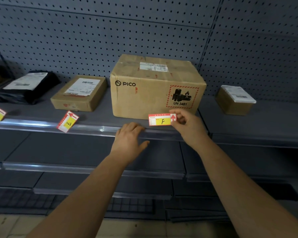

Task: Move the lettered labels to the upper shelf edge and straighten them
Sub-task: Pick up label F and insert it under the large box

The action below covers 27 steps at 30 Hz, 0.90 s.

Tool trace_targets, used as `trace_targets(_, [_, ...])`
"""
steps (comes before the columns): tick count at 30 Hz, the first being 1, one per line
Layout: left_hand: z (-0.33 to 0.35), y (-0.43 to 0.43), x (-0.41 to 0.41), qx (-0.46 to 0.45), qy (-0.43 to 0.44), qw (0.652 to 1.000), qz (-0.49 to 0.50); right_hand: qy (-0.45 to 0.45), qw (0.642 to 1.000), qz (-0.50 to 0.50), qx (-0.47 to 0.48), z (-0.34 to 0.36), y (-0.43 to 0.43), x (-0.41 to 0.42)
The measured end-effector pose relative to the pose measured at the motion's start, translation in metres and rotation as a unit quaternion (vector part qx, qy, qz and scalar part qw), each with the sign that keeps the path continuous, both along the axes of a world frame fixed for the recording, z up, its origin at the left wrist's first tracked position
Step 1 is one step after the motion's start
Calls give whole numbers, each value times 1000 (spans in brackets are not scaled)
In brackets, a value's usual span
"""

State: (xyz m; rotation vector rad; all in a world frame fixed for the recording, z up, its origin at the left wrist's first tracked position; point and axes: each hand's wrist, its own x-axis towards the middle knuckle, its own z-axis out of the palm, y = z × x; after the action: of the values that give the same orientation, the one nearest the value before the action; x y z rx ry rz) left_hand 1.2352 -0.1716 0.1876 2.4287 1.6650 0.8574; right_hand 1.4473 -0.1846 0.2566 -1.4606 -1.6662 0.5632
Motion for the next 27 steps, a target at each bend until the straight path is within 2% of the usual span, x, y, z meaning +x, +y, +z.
trace_targets(13, [-2, 11, 6, 15, 6, 1000, 21, 3, 1000, 4, -4, -3, 3, 6])
trace_targets(27, [-26, 7, 35, 92, -5, 987, 132, -5, 1000, 14, -5, -18, 6, 11])
